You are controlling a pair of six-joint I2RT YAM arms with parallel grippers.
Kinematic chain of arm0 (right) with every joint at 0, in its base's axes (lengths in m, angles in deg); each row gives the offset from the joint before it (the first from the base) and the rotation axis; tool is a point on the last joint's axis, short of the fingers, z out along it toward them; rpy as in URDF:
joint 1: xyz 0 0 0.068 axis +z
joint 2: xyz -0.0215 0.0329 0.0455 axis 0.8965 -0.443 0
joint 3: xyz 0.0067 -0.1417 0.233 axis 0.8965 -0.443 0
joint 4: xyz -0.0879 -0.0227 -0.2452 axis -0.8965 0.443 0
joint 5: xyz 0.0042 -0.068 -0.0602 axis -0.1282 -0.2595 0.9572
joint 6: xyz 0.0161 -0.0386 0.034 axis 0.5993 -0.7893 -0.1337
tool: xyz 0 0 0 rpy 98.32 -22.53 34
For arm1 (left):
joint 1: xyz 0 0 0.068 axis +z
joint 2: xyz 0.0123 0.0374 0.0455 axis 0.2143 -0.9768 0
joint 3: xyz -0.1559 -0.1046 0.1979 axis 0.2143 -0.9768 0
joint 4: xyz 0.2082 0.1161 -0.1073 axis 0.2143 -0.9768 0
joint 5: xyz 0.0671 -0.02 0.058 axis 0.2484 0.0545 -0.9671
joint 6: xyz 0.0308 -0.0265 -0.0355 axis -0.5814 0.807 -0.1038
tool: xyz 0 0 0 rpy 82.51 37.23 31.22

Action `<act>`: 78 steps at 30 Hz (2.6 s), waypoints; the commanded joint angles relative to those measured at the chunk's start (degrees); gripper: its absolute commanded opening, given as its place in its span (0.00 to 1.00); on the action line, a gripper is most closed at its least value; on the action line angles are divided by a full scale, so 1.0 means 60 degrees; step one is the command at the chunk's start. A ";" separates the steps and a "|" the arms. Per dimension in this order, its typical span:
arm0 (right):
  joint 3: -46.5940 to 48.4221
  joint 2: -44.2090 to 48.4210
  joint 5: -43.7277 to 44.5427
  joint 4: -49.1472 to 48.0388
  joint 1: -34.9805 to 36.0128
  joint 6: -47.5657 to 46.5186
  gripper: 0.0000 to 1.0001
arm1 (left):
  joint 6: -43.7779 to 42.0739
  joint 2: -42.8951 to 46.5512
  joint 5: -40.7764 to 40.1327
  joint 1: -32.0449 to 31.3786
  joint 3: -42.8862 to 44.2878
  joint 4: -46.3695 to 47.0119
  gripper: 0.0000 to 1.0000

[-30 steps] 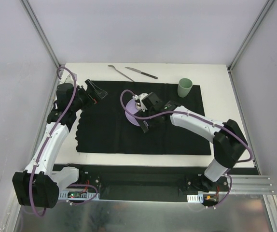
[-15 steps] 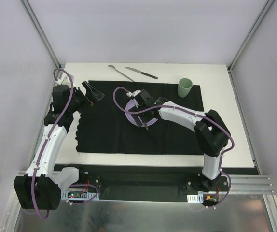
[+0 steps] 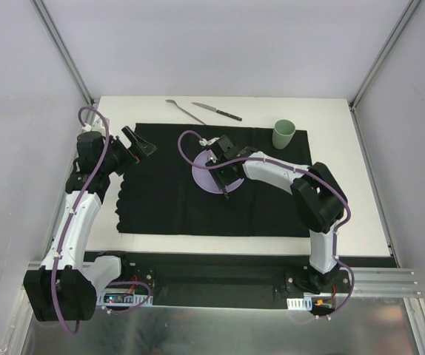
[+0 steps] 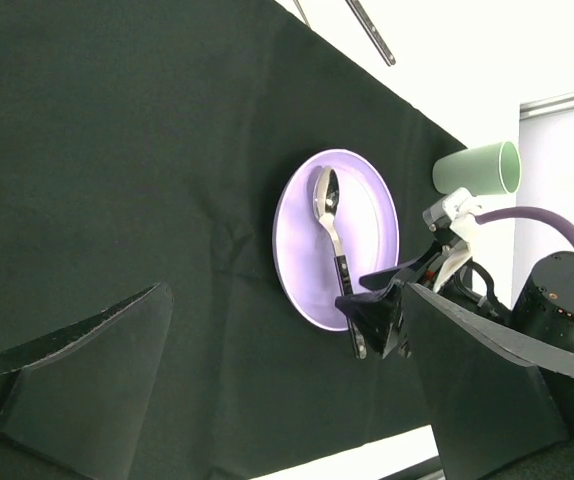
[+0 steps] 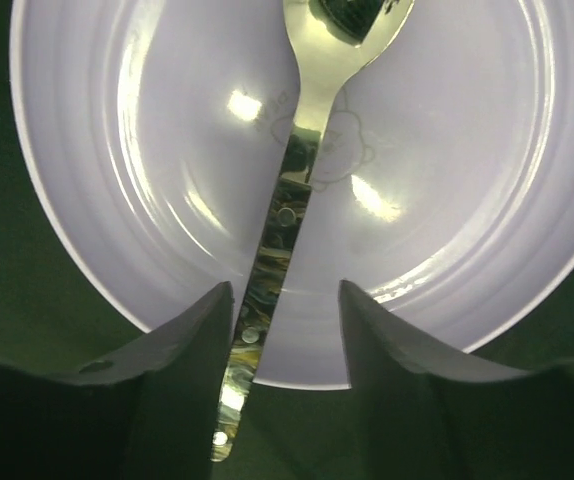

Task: Set the dinner table for one person
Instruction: Pick up the spoon from the napkin, then place the spoon on the napkin.

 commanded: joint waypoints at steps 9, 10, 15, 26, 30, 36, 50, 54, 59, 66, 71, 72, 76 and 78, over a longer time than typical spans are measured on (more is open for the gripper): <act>0.0300 -0.0082 -0.0451 -0.0040 -0.0007 0.0180 0.25 | -0.0292 0.0298 0.0368 0.0311 -0.0265 0.0062 0.99; 0.0285 -0.0097 -0.0451 -0.0026 -0.0007 0.0195 0.24 | -0.0292 0.0298 0.0383 0.0326 -0.0295 0.0076 0.99; 0.0212 0.0005 -0.0451 0.0048 -0.0007 0.0209 0.06 | -0.0278 0.0298 0.0412 0.0399 -0.0383 0.0062 0.99; 0.0095 0.0897 0.0061 0.0296 0.0022 0.0049 0.01 | -0.0278 0.0356 0.0500 0.0560 -0.0500 0.0076 0.99; 0.0548 0.1382 0.0588 0.0618 0.0008 -0.0259 0.01 | -0.0292 0.0386 0.0515 0.0604 -0.0515 0.0062 0.99; 0.2097 0.1048 0.1364 0.1146 -0.0152 -0.0859 0.01 | -0.0263 0.0400 0.0573 0.0634 -0.0529 0.0062 0.99; 0.7139 -0.2542 0.1630 0.2904 -0.2027 -0.0553 0.01 | -0.0409 0.0240 0.0852 0.0985 -0.0398 0.0047 0.99; 0.7521 -0.2821 0.0825 0.2759 -0.2599 -0.0158 0.01 | -0.0424 0.0123 0.0896 0.1073 -0.0354 0.0047 0.99; 0.7390 -0.2792 -0.0024 0.2319 -0.2848 -0.0083 0.01 | -0.0424 -0.0009 0.0925 0.1132 -0.0295 0.0047 0.99; 0.7156 -0.2733 -0.1416 0.1587 -0.2995 0.0034 0.01 | -0.0453 -0.0068 0.0925 0.1234 -0.0339 0.0047 0.99; 0.7082 -0.2880 -0.2280 0.1132 -0.3214 0.0267 0.01 | -0.0512 -0.0039 0.0969 0.1351 -0.0441 0.0061 0.99; 0.7082 -0.2938 -0.2413 0.1001 -0.3258 0.0326 0.01 | -0.0526 -0.0039 0.0969 0.1395 -0.0470 0.0047 0.99; 0.7067 -0.3128 -0.3203 0.0576 -0.3566 0.0648 0.01 | -0.0571 -0.0054 0.1013 0.1469 -0.0514 0.0047 0.99; 0.7155 -0.3260 -0.3716 0.0356 -0.3800 0.0940 0.01 | -0.0571 -0.0097 0.1028 0.1483 -0.0515 0.0047 0.99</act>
